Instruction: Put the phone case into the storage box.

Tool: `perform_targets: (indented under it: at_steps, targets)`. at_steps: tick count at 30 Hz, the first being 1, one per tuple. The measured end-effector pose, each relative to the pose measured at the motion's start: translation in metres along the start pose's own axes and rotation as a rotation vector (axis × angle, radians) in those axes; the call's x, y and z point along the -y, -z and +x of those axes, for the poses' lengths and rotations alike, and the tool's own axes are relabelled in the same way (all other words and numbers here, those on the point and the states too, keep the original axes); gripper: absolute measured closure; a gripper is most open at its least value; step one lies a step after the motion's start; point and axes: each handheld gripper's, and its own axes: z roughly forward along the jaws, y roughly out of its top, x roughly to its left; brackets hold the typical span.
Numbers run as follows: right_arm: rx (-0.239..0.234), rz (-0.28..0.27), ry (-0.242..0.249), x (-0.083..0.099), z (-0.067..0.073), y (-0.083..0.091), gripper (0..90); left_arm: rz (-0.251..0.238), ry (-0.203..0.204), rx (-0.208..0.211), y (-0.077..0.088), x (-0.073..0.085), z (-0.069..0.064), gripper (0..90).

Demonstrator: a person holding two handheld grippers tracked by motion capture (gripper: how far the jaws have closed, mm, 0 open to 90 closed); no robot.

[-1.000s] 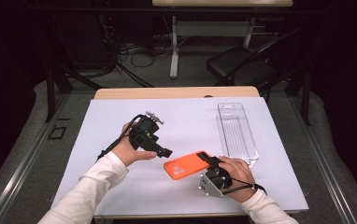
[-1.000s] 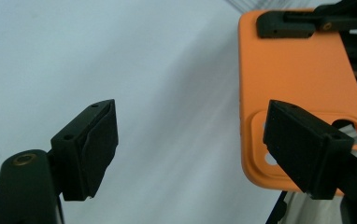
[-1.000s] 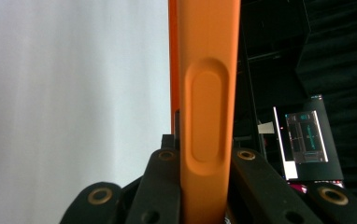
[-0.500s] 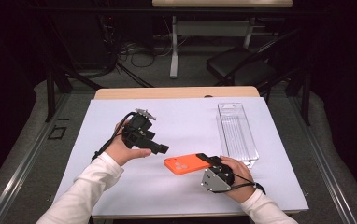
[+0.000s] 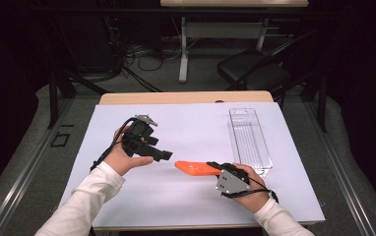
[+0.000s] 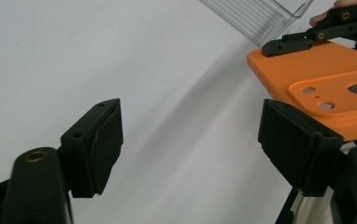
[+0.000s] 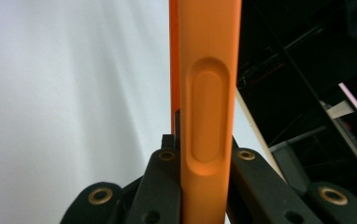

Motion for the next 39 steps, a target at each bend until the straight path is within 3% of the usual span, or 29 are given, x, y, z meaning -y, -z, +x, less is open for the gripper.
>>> perform_targets:
  at_steps: [7, 15, 22, 26, 34, 39]
  targets:
    - [-0.050, -0.024, -0.098, 0.003, -0.006, 0.000, 86.9, -0.036, -0.018, 0.011, 0.006, 0.003, -0.002, 25.0]
    - [-0.089, -0.062, -0.219, 0.006, -0.013, 0.001, 86.9, -0.081, -0.085, 0.033, 0.010, 0.008, -0.015, 27.3]
    - [-0.112, -0.082, -0.272, 0.008, -0.015, 0.001, 86.9, -0.128, -0.147, 0.049, 0.010, 0.010, -0.028, 31.8]
    - [-0.117, -0.087, -0.287, 0.008, -0.017, 0.001, 86.9, -0.115, -0.170, 0.048, 0.007, 0.009, -0.034, 33.2]
    - [-0.127, -0.089, -0.308, 0.009, -0.016, 0.000, 86.9, -0.096, -0.167, 0.066, -0.001, 0.008, -0.039, 36.4]
    - [-0.129, -0.090, -0.312, 0.009, -0.016, 0.000, 86.9, -0.090, -0.144, 0.081, -0.005, 0.006, -0.042, 37.9]
